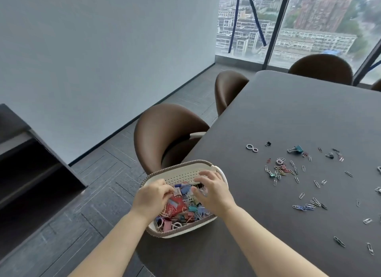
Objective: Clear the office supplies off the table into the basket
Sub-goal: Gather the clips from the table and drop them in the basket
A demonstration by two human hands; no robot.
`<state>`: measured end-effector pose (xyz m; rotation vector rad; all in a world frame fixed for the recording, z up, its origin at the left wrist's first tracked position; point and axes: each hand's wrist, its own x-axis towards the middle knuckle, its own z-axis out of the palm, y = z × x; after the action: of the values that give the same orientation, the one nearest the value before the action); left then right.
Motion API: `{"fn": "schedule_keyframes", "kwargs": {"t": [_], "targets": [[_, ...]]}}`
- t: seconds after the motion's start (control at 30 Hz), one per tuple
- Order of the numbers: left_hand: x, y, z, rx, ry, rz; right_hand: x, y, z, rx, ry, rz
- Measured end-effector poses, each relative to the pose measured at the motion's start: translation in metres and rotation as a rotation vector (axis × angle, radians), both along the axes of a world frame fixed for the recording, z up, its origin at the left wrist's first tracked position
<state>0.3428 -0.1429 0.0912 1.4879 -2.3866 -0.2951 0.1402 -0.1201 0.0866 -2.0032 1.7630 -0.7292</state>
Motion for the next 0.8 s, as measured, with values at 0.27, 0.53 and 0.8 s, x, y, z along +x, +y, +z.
{"fn": "schedule_keyframes", "kwargs": {"t": [0.27,0.53,0.8], "targets": [[-0.022,0.000,0.001,-0.082,0.014,-0.047,-0.020,0.011,0.003,-0.141,0.077,-0.066],[-0.136,0.007,0.011,-0.215,0.151,-0.289,-0.126,0.069,-0.003,-0.205,0.142,-0.416],[-0.294,0.061,-0.038,-0.159,0.053,-0.654,-0.260,0.195,-0.052,0.038,0.282,-0.821]]}}
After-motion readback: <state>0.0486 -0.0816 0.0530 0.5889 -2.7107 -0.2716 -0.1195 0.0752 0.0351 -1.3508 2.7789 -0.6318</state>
